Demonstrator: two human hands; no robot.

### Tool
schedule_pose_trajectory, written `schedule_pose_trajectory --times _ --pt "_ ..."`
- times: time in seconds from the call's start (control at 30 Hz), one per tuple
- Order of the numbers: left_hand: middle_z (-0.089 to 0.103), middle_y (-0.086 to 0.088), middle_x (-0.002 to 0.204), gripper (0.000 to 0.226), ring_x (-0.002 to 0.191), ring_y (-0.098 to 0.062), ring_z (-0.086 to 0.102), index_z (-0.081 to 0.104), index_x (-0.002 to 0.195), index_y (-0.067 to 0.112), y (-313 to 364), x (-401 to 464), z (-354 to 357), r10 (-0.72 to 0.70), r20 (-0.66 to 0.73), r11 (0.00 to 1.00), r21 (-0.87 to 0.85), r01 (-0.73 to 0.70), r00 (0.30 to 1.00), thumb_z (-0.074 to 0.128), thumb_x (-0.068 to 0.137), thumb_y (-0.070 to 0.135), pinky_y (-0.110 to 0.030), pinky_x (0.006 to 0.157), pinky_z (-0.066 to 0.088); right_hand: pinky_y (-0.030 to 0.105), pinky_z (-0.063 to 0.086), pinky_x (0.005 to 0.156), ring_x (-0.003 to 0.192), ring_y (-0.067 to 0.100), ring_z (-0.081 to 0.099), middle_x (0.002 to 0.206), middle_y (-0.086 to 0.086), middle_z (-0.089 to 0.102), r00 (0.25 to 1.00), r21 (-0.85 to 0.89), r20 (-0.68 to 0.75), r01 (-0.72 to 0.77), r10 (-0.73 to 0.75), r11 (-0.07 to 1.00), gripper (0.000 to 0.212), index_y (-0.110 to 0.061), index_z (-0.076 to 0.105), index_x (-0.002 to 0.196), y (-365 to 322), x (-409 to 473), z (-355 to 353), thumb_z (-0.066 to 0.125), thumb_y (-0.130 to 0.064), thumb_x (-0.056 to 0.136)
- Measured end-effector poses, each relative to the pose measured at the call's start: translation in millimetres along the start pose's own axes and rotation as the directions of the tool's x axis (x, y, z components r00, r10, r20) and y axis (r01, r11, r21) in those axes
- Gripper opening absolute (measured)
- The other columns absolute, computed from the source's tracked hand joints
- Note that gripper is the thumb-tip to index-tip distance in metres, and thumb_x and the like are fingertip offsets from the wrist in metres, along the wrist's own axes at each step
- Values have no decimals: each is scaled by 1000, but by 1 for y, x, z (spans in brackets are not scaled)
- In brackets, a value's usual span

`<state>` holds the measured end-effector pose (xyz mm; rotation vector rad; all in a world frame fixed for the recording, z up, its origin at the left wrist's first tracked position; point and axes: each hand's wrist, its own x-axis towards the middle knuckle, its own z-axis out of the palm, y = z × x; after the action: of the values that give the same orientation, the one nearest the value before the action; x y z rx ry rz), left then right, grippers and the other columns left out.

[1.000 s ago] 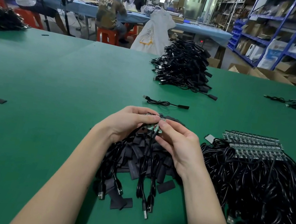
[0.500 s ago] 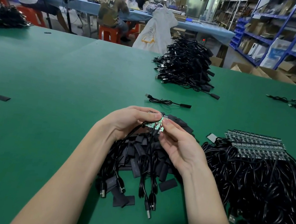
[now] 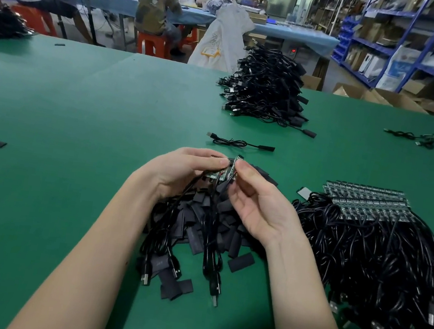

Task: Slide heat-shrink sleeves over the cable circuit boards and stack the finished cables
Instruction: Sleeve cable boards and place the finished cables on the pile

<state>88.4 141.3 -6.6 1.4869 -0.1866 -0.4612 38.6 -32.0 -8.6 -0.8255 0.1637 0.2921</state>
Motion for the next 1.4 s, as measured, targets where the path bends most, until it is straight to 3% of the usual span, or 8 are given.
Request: schedule_pose_trajectory --times 0.13,0.27,0.53,0.7,0.83,0.97,1.17,1.4 --pt "75 5 82 11 73 -12 62 77 81 24 -5 2 -19 142 -467 899 429 83 873 83 81 33 -25 67 46 21 56 60 63 8 67 74 -4 72 991 -258 -91 70 -97 964 26 -14 76 100 -16 -4 -10 85 -18 76" --pt "71 8 94 16 78 -11 66 71 98 24 -3 -4 -22 316 -576 739 647 185 754 76 86 33 -20 67 47 20 54 59 64 9 66 78 -3 73 980 -378 -120 100 -156 920 20 -14 71 105 -29 -9 -18 79 -17 86" --pt "70 -2 89 12 82 -15 65 70 103 17 11 -1 29 87 -58 959 277 -68 994 69 96 26 -33 89 55 19 56 64 71 12 67 86 1 72 930 -348 -179 245 -320 905 15 -15 71 101 -14 -1 -11 79 -15 88" --pt "59 -6 71 2 65 -15 65 67 97 8 7 0 34 109 -126 977 197 -83 986 65 97 8 -23 68 57 20 58 67 74 11 71 84 0 77 925 -443 -142 260 -354 858 2 -14 72 96 -16 3 -19 70 -13 95" --pt "50 -5 69 8 53 -11 61 61 92 10 4 3 32 96 -208 983 176 -59 973 63 97 3 -23 62 58 8 48 71 82 -1 68 89 -15 74 836 -936 8 199 -548 289 7 -27 75 93 -18 6 -33 70 -24 91" --pt "55 -2 69 13 47 -9 55 59 89 15 -1 7 32 108 -283 970 239 -39 953 64 92 4 -20 55 46 28 46 98 117 13 56 124 -8 67 923 -986 119 68 -367 -149 35 -37 69 122 -15 3 -35 74 -37 87" --pt "63 12 60 12 61 -13 57 64 98 21 -9 9 31 191 -343 943 323 -76 920 66 88 15 -30 70 48 34 54 89 101 19 64 96 -10 70 902 -984 90 17 -423 -175 9 -37 76 95 -9 4 -33 74 -34 87" --pt "60 14 59 9 54 -4 55 68 97 22 -16 3 32 259 -373 932 338 -130 891 65 91 15 -24 63 47 37 50 93 114 20 56 113 -9 69 881 -972 157 57 -446 -229 31 -40 71 118 -1 6 -29 67 -51 89"
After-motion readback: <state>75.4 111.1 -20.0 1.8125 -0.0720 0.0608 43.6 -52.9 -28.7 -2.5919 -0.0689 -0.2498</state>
